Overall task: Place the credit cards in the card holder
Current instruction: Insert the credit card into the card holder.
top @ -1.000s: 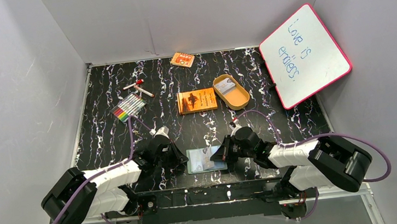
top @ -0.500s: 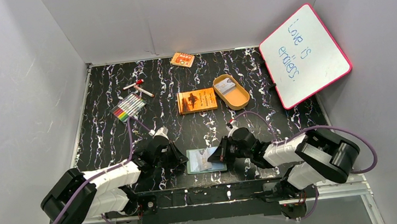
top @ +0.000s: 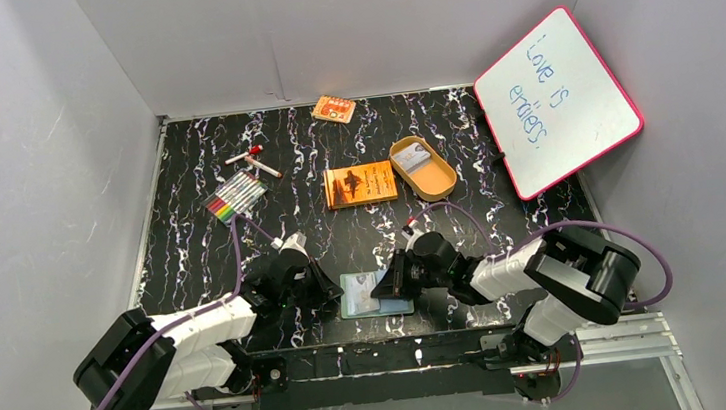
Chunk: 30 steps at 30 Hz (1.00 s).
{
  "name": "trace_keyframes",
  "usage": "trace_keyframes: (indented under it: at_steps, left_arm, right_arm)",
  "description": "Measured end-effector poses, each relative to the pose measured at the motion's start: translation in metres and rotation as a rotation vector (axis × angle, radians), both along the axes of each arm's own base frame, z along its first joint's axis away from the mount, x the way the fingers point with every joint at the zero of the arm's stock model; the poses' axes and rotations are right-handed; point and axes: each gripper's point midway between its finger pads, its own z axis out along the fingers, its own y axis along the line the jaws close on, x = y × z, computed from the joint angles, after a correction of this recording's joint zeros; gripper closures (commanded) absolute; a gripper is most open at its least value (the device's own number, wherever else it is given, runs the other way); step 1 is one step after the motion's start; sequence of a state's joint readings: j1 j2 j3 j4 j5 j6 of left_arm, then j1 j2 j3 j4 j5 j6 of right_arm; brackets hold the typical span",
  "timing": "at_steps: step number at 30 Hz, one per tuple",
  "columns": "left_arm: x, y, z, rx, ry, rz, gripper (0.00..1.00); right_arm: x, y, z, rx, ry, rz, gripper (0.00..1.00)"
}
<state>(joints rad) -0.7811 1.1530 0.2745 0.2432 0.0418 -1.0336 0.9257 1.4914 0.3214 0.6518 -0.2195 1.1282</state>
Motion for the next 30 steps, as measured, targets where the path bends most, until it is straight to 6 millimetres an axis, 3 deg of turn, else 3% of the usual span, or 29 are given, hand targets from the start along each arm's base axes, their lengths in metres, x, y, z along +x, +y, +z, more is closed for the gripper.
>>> trace_keyframes:
  at_steps: [2,6,30]
  left_arm:
    - [0.000,0.000,0.000,0.000,-0.001,0.001,1.00]
    - [-0.001,0.001,0.000,-0.001,0.001,0.003,1.00]
    - [0.000,0.001,0.001,-0.016,-0.010,0.009,1.00]
  right_arm:
    - [-0.002,0.000,-0.002,-0.014,0.004,0.009,0.66]
    - [-0.005,0.003,0.002,-0.021,0.000,0.026,0.59]
    - [-0.008,0.024,0.003,-0.075,-0.006,0.127,0.56]
